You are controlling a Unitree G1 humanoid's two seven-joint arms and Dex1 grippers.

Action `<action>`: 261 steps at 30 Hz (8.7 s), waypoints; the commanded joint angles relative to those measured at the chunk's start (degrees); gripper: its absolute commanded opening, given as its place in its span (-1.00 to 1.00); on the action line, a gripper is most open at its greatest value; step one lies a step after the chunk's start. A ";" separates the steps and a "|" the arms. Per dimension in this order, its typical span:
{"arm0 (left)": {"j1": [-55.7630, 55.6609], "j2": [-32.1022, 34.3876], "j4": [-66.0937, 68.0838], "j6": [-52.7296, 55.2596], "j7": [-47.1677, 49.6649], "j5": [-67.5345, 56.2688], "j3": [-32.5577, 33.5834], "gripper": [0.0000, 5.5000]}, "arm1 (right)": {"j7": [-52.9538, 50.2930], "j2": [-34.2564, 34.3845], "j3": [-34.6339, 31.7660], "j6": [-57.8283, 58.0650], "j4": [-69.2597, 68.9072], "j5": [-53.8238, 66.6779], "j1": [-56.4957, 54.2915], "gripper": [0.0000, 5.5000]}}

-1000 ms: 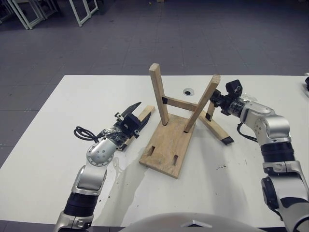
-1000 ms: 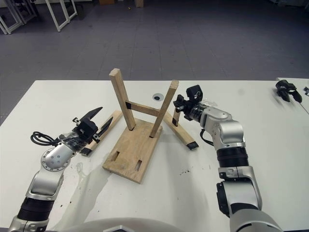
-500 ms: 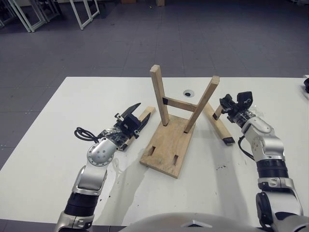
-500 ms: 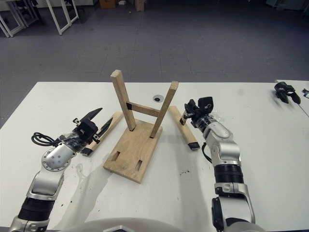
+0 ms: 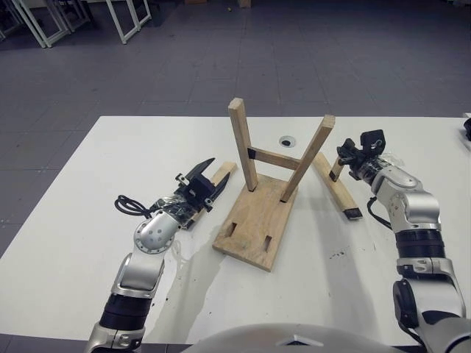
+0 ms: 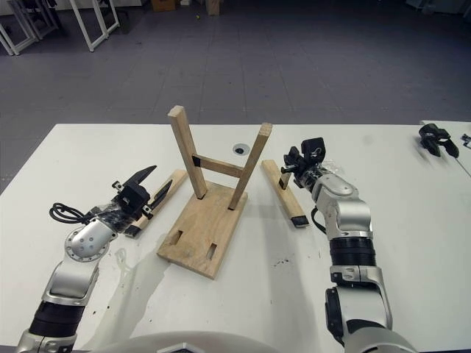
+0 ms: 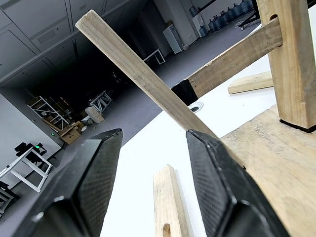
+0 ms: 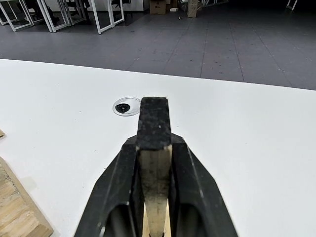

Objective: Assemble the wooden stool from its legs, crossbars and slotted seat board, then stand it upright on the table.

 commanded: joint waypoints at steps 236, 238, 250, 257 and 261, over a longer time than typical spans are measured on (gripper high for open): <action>-1.95 24.37 -6.21 23.68 -32.54 -24.42 1.06 0.37 | 39.72 -26.15 24.32 -29.32 -25.41 -32.74 14.77 0.25; 0.83 22.33 -5.87 25.55 -25.44 -22.53 5.09 0.37 | 39.44 -25.69 23.96 -28.09 -25.63 -32.40 15.28 0.25; 7.76 6.85 -0.09 30.57 -4.44 -19.30 10.02 0.37 | 38.88 -24.56 24.19 -26.24 -25.69 -32.64 15.44 0.25; 4.24 7.30 8.22 30.32 -8.43 -18.37 6.27 0.37 | 38.81 -24.02 24.10 -25.99 -25.62 -32.81 15.25 0.25; 2.68 7.52 9.02 31.81 -10.50 -18.84 4.92 0.26 | 38.72 -23.78 24.02 -25.90 -25.37 -32.88 15.11 0.25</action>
